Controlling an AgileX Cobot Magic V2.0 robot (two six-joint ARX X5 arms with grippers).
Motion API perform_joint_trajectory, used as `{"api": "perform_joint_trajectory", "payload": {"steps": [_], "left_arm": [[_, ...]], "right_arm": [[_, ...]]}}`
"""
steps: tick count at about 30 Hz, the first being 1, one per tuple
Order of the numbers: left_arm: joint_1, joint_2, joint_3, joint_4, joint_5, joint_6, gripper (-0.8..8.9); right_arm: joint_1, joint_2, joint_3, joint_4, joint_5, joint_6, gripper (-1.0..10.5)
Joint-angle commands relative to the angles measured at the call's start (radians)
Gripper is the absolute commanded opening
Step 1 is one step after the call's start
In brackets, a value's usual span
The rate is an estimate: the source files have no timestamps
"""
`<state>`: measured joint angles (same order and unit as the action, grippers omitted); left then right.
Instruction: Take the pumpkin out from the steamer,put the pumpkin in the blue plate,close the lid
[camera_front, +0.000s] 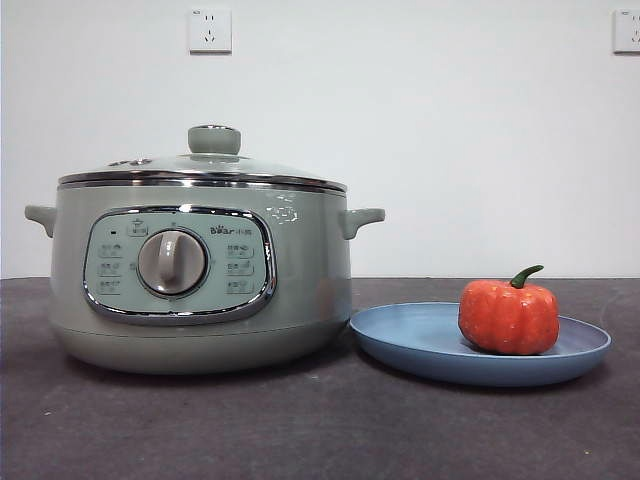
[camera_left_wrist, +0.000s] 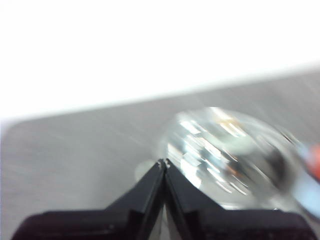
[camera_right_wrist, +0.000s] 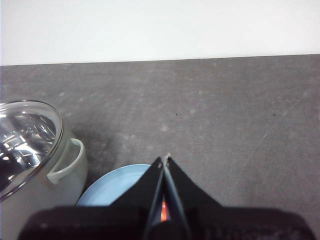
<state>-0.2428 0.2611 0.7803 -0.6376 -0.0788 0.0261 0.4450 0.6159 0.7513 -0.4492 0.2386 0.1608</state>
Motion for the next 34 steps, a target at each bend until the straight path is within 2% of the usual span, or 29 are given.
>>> {"api": "perform_joint_trajectory", "payload": {"steps": [1,6,11,14,23,34], "left_arm": [[0.110,-0.053,-0.088,0.035,0.002,0.005,-0.03],[0.254,-0.116,-0.298,0.178,0.058,0.002,-0.03],[0.295,-0.119,-0.518,0.384,0.090,-0.002,-0.03],[0.295,-0.122,-0.608,0.451,0.106,-0.008,-0.03],[0.296,-0.223,-0.740,0.465,0.113,-0.027,-0.03],[0.296,-0.258,-0.777,0.451,0.112,-0.028,-0.03]], "right_arm": [[0.000,-0.001,-0.009,-0.007,0.003,0.006,-0.2],[0.000,-0.001,-0.009,-0.010,0.003,0.006,-0.2],[0.000,-0.001,-0.009,-0.010,0.003,0.006,-0.2],[0.000,-0.001,-0.009,-0.010,0.003,0.006,-0.2],[0.000,-0.001,-0.009,-0.010,0.003,0.006,-0.2],[0.000,-0.001,-0.009,-0.010,0.003,0.006,-0.2]]}}
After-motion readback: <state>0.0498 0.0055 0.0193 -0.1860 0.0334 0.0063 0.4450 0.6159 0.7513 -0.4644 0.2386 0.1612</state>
